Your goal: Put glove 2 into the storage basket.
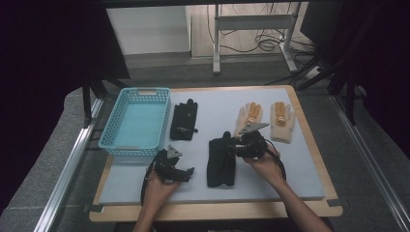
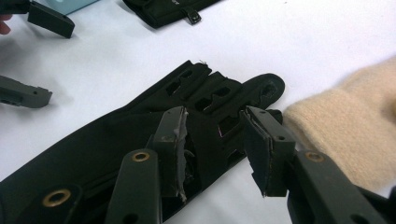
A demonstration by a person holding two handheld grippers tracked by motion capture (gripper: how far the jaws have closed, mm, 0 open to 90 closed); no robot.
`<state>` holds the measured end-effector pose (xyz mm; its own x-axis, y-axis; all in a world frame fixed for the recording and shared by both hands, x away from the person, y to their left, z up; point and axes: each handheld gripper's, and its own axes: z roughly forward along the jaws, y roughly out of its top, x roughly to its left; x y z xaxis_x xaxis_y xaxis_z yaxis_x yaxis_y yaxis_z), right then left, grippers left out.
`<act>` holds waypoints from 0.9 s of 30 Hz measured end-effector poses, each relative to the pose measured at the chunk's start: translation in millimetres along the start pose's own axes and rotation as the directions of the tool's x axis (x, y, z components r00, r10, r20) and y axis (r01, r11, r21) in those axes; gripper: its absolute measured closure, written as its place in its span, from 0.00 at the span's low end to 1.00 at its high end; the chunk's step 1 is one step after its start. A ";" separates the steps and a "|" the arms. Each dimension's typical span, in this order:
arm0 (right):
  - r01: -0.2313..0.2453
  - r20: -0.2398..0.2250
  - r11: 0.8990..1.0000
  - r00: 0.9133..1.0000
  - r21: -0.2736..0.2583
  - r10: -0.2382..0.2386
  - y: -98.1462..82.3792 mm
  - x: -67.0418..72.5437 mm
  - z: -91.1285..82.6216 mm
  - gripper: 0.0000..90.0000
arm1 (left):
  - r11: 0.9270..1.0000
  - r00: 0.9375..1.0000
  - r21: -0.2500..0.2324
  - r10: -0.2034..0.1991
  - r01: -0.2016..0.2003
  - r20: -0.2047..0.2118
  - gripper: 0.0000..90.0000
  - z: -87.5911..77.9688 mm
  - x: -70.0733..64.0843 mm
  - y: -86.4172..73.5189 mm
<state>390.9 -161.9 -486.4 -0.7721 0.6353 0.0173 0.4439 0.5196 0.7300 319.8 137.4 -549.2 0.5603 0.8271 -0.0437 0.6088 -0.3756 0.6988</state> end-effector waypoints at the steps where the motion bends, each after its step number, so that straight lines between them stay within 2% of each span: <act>1: -0.006 -0.008 1.000 1.000 -0.002 0.006 0.1 -1.5 1.9 0.64 | 1.000 1.000 0.000 0.000 0.000 0.000 0.03 0.0 0.0 0.0; 6: -0.015 -0.036 1.000 0.999 0.002 0.016 9.3 -5.9 15.6 0.64 | 1.000 1.000 0.000 0.000 0.000 0.000 0.03 -0.1 0.0 0.0; 11: -0.046 -0.074 0.999 0.996 -0.010 0.045 27.0 -11.5 32.4 0.63 | 1.000 1.000 -0.002 0.005 -0.005 -0.002 0.04 -0.5 -0.4 -0.2; 12: -0.058 -0.098 0.998 0.994 -0.010 0.057 34.6 -13.7 40.0 0.63 | 1.000 1.000 -0.004 0.007 -0.007 -0.001 0.04 -0.7 -0.5 -0.2; 15: -0.060 -0.108 0.998 0.992 -0.008 0.059 41.7 -14.7 47.8 0.63 | 1.000 1.000 -0.001 0.009 -0.009 -0.006 0.04 -1.7 -0.4 -0.4; 16: -0.051 -0.111 0.999 0.993 0.000 0.051 48.6 -15.3 56.3 0.66 | 1.000 1.000 -0.003 0.003 -0.003 -0.012 0.04 -1.9 -0.9 -0.7; 22: -0.015 -0.115 1.000 0.993 0.013 0.016 64.8 -13.2 77.5 0.78 | 1.000 1.000 0.006 -0.005 0.005 -0.010 0.04 -6.0 1.7 -4.8; 27: 0.016 -0.114 1.000 0.993 0.024 -0.013 79.1 -6.1 100.7 0.83 | 1.000 1.000 0.003 -0.017 0.017 -0.003 0.04 -5.2 2.0 -5.0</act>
<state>476.6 -67.1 -497.6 -0.8246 0.5592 0.0850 0.4420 0.5432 0.7138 315.0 143.1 -549.0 0.5482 0.8347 -0.0530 0.6197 -0.3628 0.6959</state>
